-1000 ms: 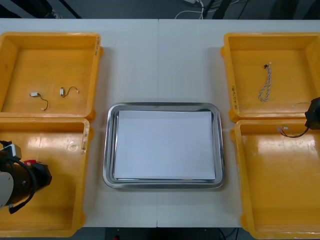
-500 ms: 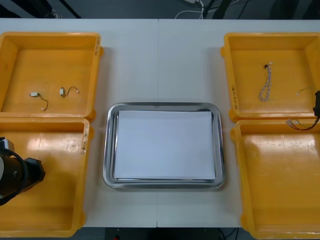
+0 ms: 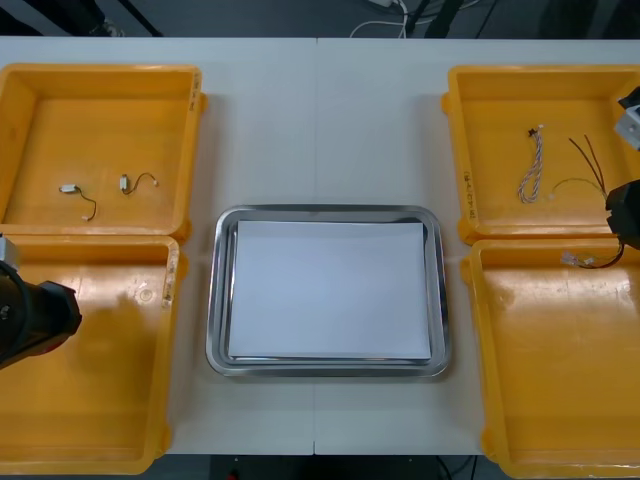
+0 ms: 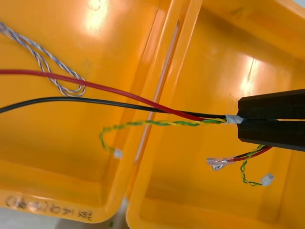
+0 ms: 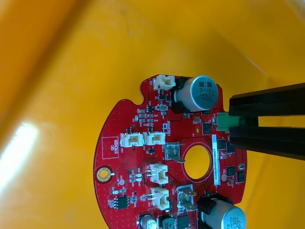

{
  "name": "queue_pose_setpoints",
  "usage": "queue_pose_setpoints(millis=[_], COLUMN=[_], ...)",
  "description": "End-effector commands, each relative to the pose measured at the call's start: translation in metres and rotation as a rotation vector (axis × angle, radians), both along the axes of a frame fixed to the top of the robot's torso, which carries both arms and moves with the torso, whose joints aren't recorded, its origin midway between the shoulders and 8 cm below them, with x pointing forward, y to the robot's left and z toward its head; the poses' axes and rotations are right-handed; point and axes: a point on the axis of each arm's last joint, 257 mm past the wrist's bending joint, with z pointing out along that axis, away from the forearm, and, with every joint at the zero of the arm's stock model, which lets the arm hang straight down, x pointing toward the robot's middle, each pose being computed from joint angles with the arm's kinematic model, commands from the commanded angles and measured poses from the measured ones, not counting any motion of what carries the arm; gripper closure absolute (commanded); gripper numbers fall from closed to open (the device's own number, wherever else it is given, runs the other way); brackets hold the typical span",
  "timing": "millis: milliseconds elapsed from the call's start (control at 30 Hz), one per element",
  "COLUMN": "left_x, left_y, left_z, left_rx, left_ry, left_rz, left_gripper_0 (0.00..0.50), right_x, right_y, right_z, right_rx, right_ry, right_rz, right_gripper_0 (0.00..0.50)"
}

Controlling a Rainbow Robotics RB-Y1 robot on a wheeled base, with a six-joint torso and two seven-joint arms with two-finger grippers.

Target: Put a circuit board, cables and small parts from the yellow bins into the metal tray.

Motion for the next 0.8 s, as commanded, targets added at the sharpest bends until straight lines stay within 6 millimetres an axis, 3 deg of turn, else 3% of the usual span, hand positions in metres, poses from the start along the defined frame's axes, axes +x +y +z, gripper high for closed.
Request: queue_pose_setpoints(millis=[33,300,500,800], left_x=[0.025,0.039,0.047,0.057], left_y=[0.0,-0.028,-0.05,-0.101], left_z=[0.046,0.063,0.069,0.091], left_rx=[0.031,0.041,0.071,0.077], left_ry=[-0.103,-0.124,-0.129,-0.157], left_rz=[-0.051,-0.172,-0.268,-0.466], left_gripper_0=[0.5,0.5,0.5,0.499], right_x=[0.006,0.005,0.002,-0.013], right_y=[0.006,0.034,0.044,0.062], right_z=[0.015,0.015,0.018,0.009], right_rx=[-0.1,-0.158,-0.162,-0.171], right_ry=[-0.011,-0.001,0.011,0.056], right_rz=[0.096,0.213,0.259,0.359], right_gripper_0=[0.5,0.5,0.5,0.5])
